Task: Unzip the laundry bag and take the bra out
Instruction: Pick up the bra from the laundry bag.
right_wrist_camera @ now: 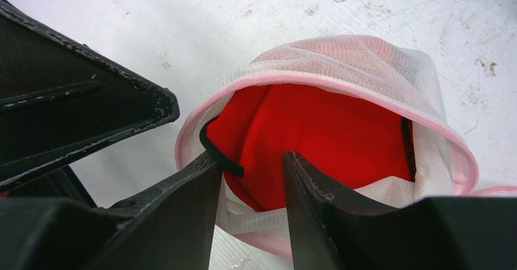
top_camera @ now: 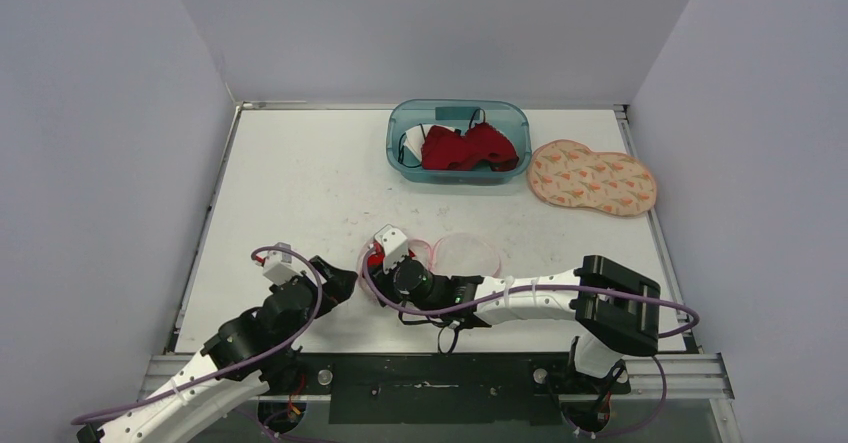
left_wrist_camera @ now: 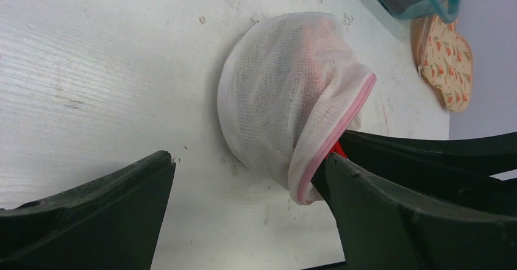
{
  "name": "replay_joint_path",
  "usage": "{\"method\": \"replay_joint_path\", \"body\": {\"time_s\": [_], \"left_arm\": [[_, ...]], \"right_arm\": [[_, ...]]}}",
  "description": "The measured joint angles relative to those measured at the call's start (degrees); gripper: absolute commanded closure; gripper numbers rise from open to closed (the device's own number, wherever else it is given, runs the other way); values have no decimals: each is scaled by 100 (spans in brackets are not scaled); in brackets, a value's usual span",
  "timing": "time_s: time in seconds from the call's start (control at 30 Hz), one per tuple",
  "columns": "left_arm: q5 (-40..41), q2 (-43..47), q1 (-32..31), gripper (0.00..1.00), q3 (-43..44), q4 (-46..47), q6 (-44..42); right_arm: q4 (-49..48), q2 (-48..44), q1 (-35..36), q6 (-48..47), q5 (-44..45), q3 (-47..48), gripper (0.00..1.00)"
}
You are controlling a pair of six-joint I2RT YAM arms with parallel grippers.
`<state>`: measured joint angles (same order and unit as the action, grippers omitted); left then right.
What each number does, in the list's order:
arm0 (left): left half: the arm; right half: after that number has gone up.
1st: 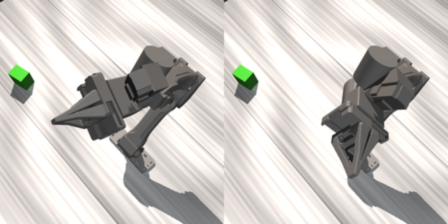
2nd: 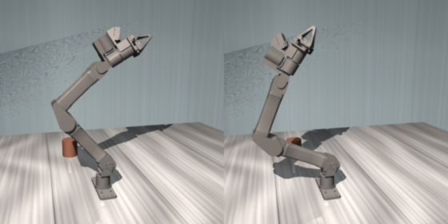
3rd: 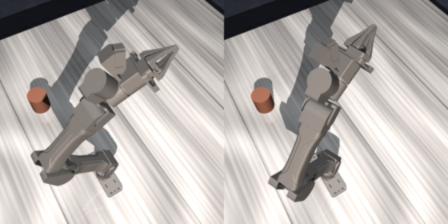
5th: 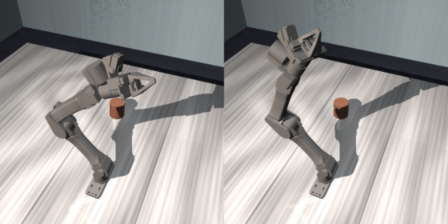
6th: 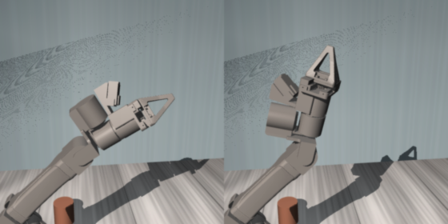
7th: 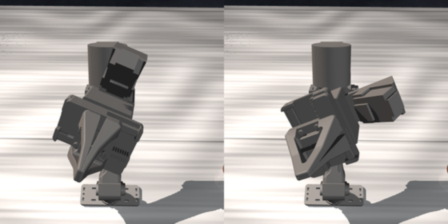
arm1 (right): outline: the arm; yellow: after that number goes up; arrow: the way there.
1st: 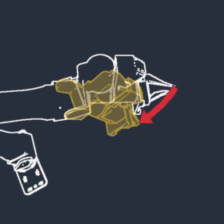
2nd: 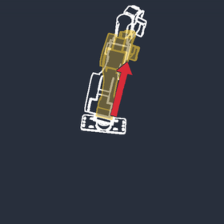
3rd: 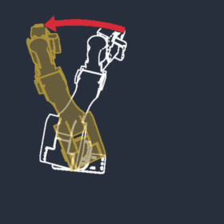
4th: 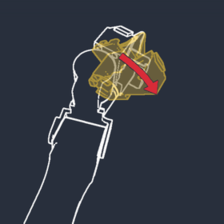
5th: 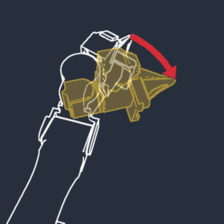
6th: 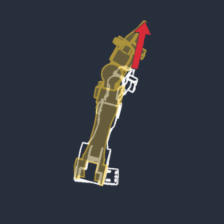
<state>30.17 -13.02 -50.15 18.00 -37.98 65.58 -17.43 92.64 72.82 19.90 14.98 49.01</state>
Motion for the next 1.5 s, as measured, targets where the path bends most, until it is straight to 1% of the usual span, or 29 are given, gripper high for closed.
{"method": "replay_joint_path", "body": {"time_s": [0.17,0.37,0.6,0.83,1.07,1.23,1.3,1.33,1.37,1.43,1.47,1.5], "left_arm": [[0,-4,0,7,0,7,-7],[-76,-208,0,9,0,184,-166],[-249,-656,0,15,-4,643,-468],[-339,-1016,0,25,-7,949,-647],[-317,-1167,0,46,-39,1132,-691],[-319,-1390,0,72,-76,1335,-763],[-317,-1469,0,80,-81,1403,-774],[-319,-1495,0,83,-81,1432,-776],[-321,-1515,0,87,-81,1467,-780],[-334,-1528,0,94,-81,1539,-793],[-345,-1530,0,98,-81,1591,-807],[-352,-1534,0,100,-81,1639,-820]], "right_arm": [[116,0,-2,42,173,17,68],[175,-2,-2,68,267,17,80],[195,-33,-2,70,308,15,94],[234,-225,-7,138,372,-127,95],[271,-608,-24,199,439,-387,95],[278,-761,-57,238,452,-507,95],[267,-780,-85,254,428,-538,95],[267,-785,-105,267,404,-553,92],[256,-785,-127,284,361,-568,84],[245,-787,-160,308,238,-588,62],[232,-791,-166,334,164,-592,54],[227,-800,-177,354,90,-592,47]]}}
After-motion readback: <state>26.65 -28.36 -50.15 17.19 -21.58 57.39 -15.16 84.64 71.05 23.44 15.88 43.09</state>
